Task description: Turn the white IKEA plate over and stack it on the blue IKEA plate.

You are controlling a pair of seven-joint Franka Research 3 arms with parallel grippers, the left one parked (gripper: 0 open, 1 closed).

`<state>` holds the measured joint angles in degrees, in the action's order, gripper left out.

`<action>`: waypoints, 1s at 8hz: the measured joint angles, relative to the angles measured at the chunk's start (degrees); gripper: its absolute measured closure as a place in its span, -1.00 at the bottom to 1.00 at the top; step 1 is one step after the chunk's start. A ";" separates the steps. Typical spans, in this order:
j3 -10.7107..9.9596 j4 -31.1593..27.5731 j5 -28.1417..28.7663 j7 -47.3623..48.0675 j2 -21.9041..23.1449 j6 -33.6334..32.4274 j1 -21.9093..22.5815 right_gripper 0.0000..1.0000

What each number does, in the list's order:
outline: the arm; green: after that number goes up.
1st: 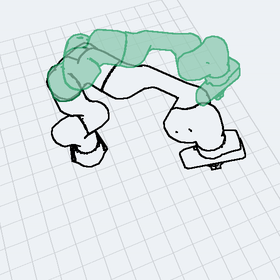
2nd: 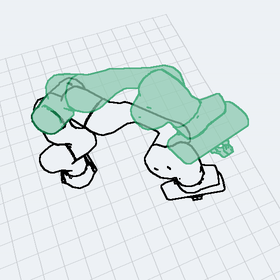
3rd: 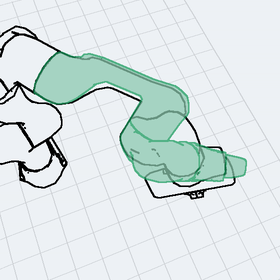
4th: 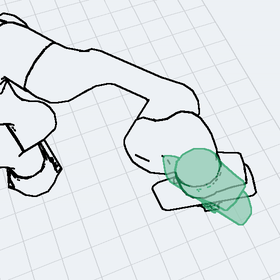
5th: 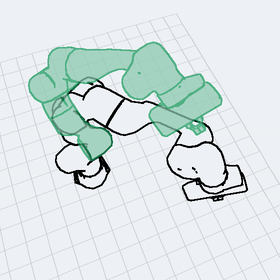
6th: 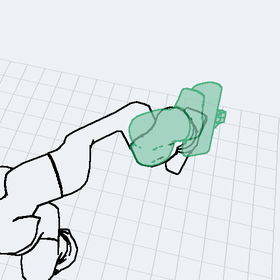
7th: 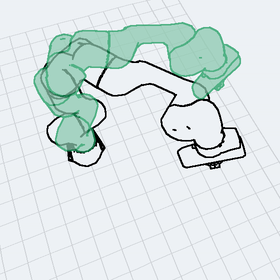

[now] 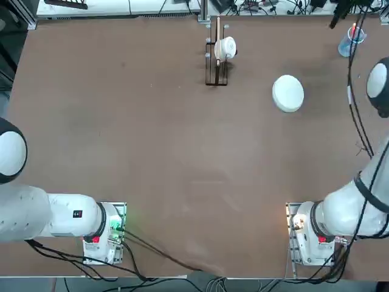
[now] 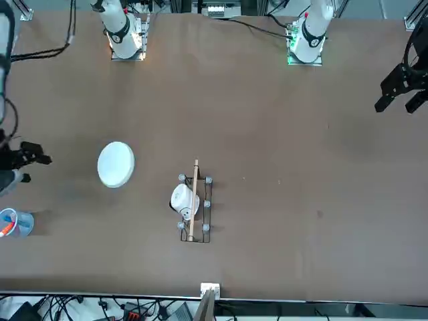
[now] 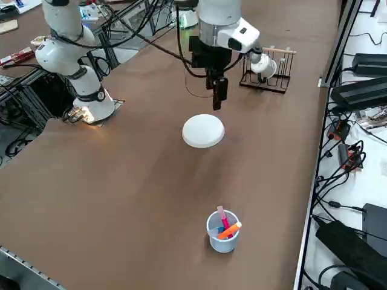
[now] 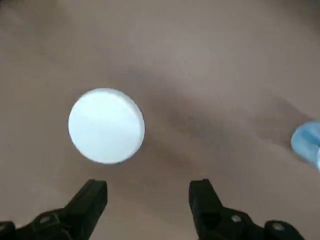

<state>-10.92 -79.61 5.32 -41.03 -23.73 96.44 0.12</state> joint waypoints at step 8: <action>1.00 -47.22 -0.59 19.38 11.87 39.08 9.15 -1.00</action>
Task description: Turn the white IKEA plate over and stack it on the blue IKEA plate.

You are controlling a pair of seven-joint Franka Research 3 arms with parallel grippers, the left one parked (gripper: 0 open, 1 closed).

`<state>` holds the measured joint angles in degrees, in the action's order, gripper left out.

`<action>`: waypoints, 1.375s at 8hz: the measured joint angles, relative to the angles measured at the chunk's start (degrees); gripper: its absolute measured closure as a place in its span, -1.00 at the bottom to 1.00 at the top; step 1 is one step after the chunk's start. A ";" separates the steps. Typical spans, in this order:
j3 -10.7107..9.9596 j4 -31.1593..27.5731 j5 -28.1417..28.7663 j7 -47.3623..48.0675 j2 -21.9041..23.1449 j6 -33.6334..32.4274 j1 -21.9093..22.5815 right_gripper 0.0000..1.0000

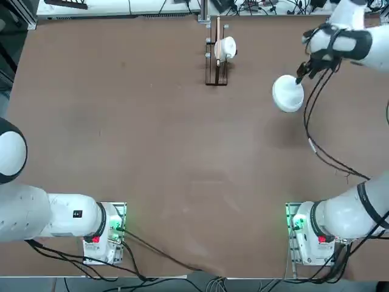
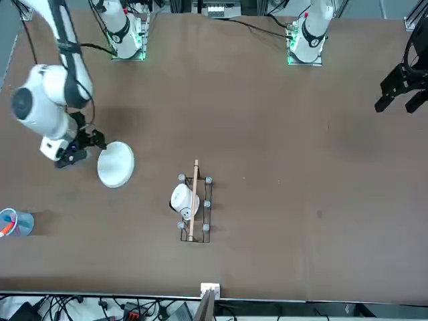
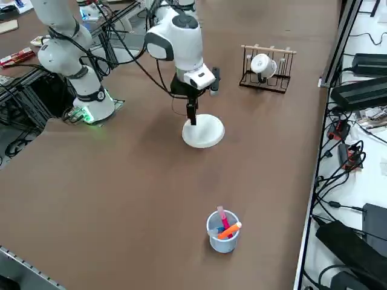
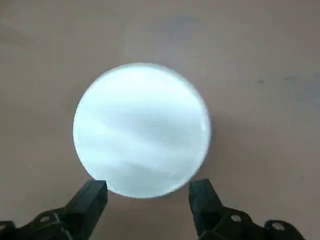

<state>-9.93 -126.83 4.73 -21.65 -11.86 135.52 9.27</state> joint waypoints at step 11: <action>-0.25 6.15 0.01 8.51 -9.82 -2.01 3.39 -1.00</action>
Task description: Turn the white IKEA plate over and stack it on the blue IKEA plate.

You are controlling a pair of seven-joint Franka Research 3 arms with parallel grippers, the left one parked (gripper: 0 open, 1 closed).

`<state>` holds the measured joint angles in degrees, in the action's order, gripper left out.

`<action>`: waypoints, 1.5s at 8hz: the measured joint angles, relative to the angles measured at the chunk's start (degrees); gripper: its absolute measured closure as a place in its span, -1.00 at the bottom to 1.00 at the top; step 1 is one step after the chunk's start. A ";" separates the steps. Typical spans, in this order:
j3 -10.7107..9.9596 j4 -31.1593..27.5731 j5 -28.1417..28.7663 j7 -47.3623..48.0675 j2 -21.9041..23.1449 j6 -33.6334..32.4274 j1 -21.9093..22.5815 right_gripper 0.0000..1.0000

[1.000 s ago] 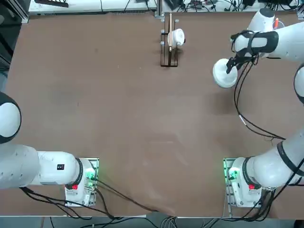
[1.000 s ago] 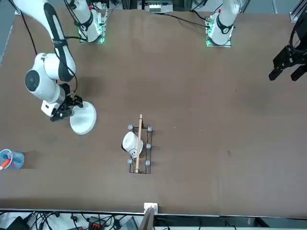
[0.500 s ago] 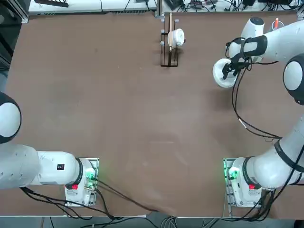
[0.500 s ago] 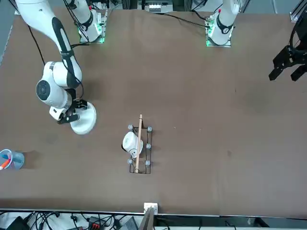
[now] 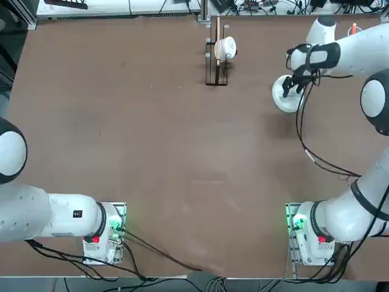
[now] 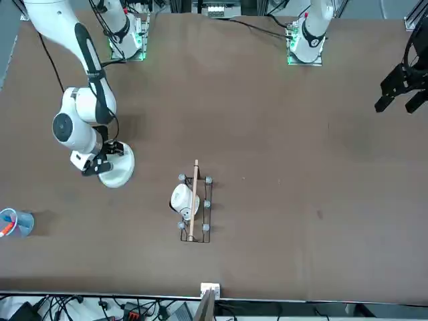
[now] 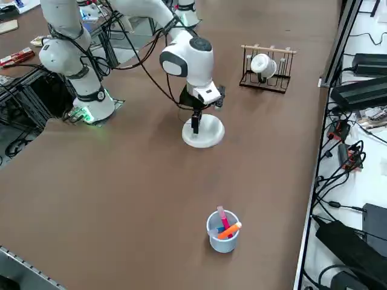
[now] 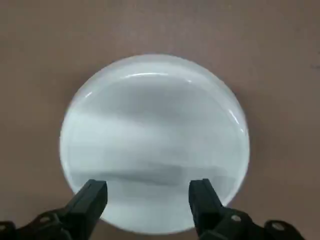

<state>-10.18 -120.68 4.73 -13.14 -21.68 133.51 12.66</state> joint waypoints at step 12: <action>-2.41 53.37 0.48 10.34 3.18 -54.11 -2.50 -1.00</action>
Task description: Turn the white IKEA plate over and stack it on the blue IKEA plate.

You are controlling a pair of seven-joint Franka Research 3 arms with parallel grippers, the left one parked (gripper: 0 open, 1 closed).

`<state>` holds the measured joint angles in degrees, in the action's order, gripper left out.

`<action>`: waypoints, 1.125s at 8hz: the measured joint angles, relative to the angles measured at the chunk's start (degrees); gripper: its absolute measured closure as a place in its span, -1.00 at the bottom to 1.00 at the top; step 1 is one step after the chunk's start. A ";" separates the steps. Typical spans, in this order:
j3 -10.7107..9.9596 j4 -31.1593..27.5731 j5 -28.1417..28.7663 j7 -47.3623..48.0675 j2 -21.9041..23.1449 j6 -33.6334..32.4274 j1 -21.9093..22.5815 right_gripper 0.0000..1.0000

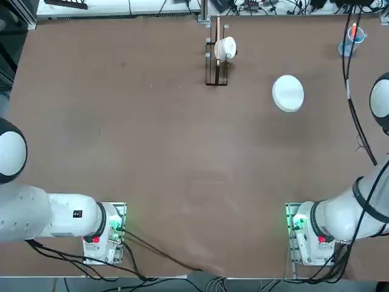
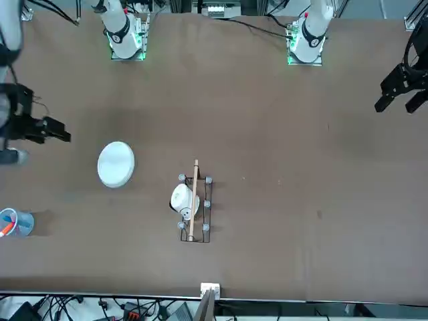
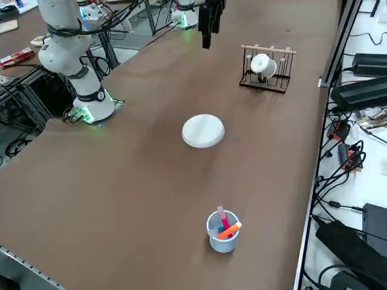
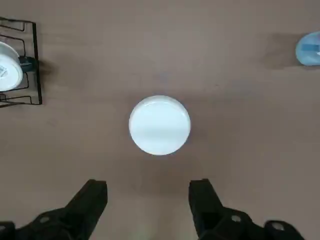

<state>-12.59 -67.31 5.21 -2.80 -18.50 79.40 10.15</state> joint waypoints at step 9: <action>-0.81 1.76 -0.21 -0.01 -0.04 -1.46 -0.10 -1.00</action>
<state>-13.40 -65.56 5.00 -2.80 -18.54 77.94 10.05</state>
